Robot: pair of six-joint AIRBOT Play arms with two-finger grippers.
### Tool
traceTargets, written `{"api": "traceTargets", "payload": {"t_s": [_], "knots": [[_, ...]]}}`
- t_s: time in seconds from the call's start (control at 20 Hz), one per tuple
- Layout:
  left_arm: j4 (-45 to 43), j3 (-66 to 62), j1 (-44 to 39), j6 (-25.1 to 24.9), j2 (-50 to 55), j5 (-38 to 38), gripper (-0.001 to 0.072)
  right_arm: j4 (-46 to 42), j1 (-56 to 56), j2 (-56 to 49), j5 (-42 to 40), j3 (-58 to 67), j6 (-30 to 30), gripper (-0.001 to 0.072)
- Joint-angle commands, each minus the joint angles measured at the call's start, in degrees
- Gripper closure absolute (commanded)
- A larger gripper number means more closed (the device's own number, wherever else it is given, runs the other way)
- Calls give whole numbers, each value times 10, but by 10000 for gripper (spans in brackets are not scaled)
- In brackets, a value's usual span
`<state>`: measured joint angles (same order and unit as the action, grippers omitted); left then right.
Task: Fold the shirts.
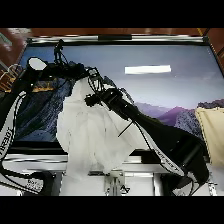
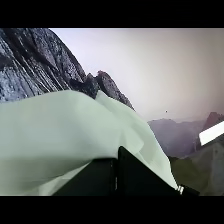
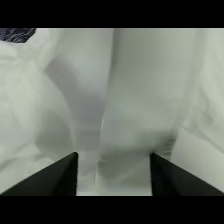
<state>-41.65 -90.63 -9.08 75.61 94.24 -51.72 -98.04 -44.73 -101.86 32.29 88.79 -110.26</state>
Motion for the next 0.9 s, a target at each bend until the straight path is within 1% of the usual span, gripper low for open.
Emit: {"api": "traceTargets", "payload": {"t_s": [0.0,0.1,0.15,0.25,0.4,0.55,0.6,0.65,0.7,0.75,0.8,0.85], "knots": [[17,0,0,1,-3,-5,660,-104,3,-27,-32,0,-104,343],[16,0,0,0,-7,-5,660,-112,5,-29,-26,0,-111,576],[16,0,2,-2,-7,-5,660,-111,7,-26,-19,0,-113,645],[9,0,1,-2,-7,-4,660,-114,10,-16,5,1,-120,647],[7,0,1,-17,-7,-5,660,-141,11,3,48,0,-118,647],[5,0,2,-67,-7,-20,653,-149,15,30,78,0,-98,648],[5,0,2,-86,-7,-29,615,-146,19,43,90,1,-88,648],[5,0,3,-100,-7,-39,538,-134,23,60,106,1,-70,648],[5,0,5,-107,-7,-46,413,-109,28,77,121,1,-45,648],[5,0,8,-107,-7,-51,268,-66,37,97,138,1,-9,648],[5,-1,11,-108,-8,-58,210,-15,47,115,158,1,24,648],[5,-2,14,-123,-9,-69,210,48,60,131,190,1,60,648]]}}
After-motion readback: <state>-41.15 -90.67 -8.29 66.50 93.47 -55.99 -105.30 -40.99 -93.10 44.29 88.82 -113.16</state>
